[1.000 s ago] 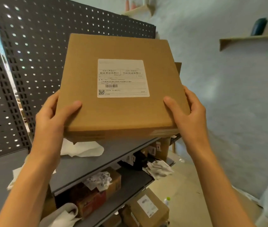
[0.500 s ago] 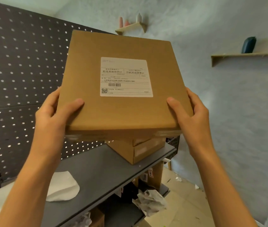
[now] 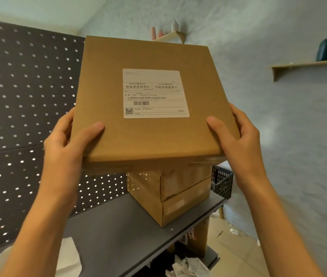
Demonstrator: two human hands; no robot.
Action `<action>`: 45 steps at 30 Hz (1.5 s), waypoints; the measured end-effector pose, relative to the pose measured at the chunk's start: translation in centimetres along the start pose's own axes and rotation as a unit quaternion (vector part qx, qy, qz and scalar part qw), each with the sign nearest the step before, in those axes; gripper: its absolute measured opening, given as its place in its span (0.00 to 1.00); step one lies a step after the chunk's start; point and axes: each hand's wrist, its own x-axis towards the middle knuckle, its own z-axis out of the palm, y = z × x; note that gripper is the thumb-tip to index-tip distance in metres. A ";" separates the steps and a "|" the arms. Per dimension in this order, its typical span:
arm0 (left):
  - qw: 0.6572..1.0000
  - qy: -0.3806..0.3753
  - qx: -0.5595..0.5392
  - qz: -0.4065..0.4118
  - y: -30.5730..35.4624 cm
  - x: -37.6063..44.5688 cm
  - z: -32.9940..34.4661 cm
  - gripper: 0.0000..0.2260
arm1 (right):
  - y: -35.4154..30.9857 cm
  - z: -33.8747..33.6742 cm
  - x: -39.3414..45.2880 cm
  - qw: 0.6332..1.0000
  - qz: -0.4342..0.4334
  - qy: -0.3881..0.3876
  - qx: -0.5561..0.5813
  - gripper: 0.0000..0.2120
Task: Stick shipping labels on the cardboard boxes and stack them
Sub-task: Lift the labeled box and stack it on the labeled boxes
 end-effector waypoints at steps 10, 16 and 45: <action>0.997 0.053 0.044 0.019 -0.2 -0.3 5.4 0.13 | 3.9 -2.3 4.9 0.997 -0.011 -0.047 0.056 0.28; 0.991 0.109 0.067 0.031 0.1 -0.8 10.3 0.12 | 6.0 -4.3 9.4 0.991 -0.015 -0.092 0.091 0.28; 0.975 0.139 0.167 0.049 -2.3 10.7 18.1 0.05 | 11.5 -0.1 26.8 0.963 0.056 -0.212 0.155 0.28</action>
